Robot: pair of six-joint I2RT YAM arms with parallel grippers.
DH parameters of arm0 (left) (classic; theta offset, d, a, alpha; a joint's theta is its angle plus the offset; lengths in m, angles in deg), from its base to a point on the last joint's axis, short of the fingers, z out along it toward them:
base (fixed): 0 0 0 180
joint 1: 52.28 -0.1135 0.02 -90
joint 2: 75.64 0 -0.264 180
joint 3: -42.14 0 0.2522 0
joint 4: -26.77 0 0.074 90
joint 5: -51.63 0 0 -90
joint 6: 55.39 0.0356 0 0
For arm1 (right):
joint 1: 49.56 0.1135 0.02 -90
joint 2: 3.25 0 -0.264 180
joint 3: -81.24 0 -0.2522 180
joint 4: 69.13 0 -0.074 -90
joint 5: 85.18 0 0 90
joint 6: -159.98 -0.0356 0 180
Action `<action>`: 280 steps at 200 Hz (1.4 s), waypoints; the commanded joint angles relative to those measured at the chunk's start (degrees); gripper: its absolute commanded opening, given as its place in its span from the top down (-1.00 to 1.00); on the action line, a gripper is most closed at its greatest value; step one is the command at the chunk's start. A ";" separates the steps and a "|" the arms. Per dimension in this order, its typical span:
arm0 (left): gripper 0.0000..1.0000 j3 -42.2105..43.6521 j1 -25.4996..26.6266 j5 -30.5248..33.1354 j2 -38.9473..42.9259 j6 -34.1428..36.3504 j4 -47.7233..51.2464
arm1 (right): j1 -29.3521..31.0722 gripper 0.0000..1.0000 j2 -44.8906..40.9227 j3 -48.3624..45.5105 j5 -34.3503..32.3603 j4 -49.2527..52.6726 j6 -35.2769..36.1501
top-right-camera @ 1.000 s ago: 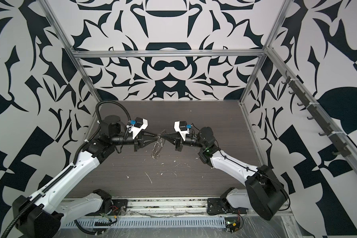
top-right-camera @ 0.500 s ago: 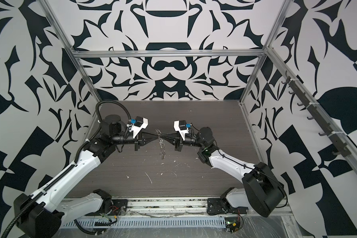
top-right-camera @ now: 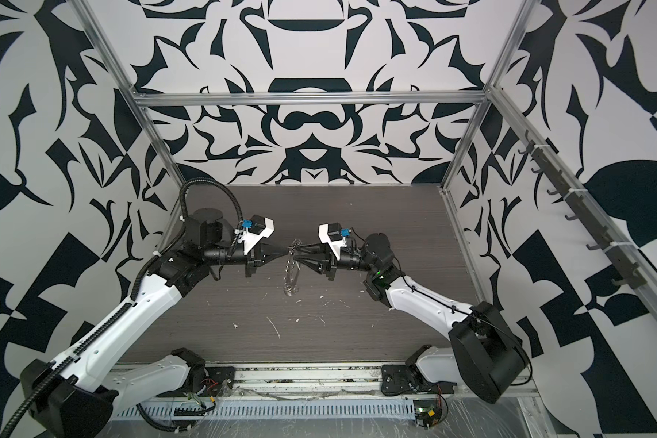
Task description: Remove the keys from the keyring
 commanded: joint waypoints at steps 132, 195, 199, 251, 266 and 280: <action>1.00 -12.72 7.71 19.11 -4.97 17.95 26.69 | 0.96 0.30 0.78 9.94 5.48 18.96 9.75; 1.00 -12.59 8.42 18.64 -4.74 18.93 26.70 | 1.76 0.31 4.21 11.97 6.73 20.15 9.53; 1.00 -12.59 8.54 18.60 -4.71 18.98 26.70 | 1.83 0.32 4.39 12.12 6.80 20.27 9.63; 1.00 -12.24 8.73 18.15 -4.27 19.28 26.70 | 2.37 0.65 5.67 12.24 6.95 20.71 9.94; 1.00 -12.20 8.73 18.15 -3.97 19.28 26.52 | 2.37 0.74 5.76 12.24 6.97 20.97 10.06; 1.00 -11.99 8.73 18.14 -3.84 19.22 26.22 | 2.37 0.93 5.72 12.32 7.14 21.38 10.35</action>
